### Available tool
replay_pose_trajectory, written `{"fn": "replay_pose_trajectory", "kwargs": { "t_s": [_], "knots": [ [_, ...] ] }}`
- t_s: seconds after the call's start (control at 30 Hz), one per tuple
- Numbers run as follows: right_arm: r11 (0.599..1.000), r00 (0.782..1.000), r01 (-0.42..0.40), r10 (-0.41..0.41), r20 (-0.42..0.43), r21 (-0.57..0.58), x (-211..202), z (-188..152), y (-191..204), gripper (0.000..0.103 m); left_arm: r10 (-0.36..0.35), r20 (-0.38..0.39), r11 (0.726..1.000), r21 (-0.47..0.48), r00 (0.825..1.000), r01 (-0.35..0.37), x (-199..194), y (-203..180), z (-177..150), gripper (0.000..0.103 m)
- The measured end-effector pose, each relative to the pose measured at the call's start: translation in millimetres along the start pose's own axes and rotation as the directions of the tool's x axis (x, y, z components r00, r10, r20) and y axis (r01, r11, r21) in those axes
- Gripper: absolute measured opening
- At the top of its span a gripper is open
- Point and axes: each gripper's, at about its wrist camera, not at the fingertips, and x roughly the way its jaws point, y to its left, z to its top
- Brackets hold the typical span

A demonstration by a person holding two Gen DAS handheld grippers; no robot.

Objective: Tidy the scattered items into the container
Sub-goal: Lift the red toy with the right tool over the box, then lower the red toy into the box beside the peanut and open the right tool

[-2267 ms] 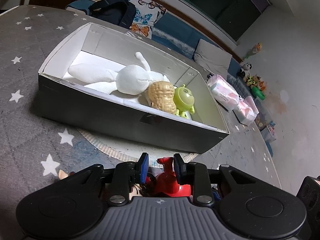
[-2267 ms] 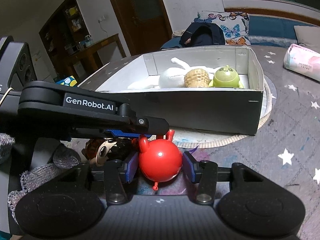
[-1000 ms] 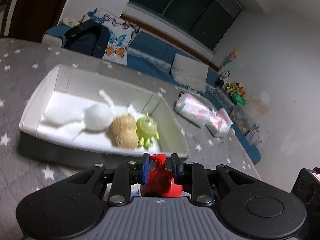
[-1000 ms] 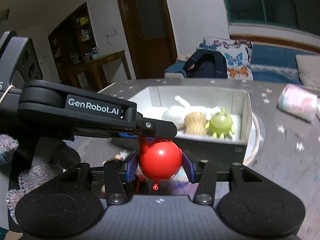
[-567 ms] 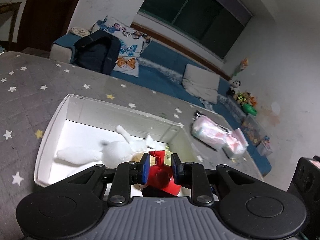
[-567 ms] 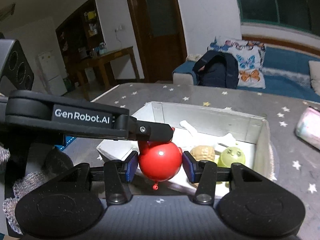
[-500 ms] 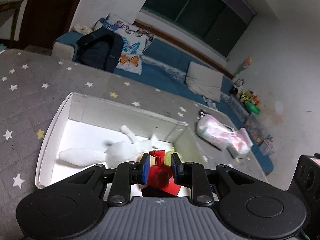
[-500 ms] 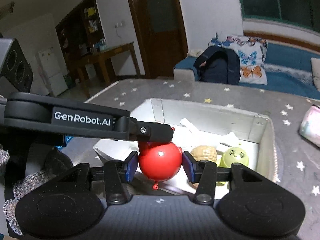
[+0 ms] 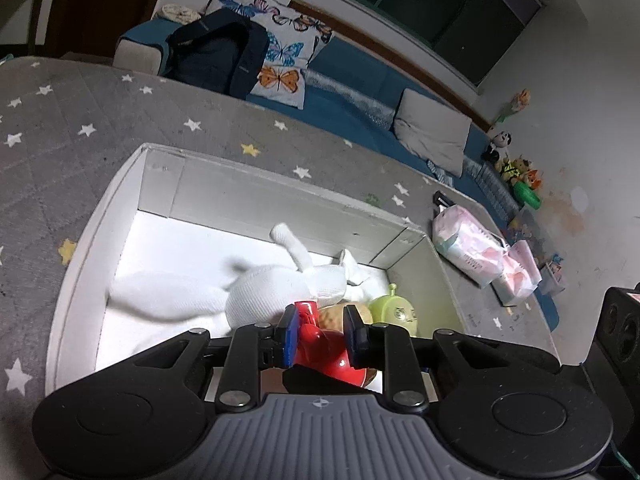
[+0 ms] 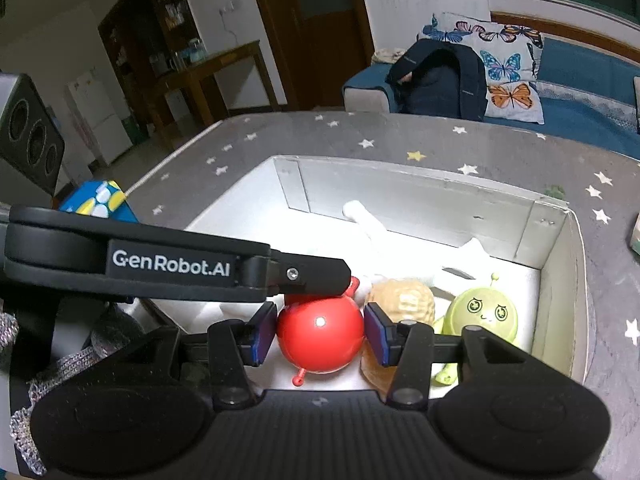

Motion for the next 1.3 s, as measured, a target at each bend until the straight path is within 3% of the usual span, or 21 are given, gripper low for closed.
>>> {"fn": "replay_pose_trajectory", "kwargs": {
  "t_s": [0.47, 1.3],
  "knots": [
    [0.996, 0.996, 0.057, -0.061, -0.06, -0.07, 19.4, -1.7, 6.7, 0.048, 0.022, -0.022, 1.0, 0.0, 1.0, -0.022, 10.8, 10.6, -1.6, 0.027],
    [0.992, 0.995, 0.091, -0.093, -0.018, -0.09, 5.0, -2.8, 16.3, 0.049, 0.047, 0.027, 0.999, 0.018, 0.999, -0.047, -5.5, 4.7, -7.1, 0.027]
  ]
}}
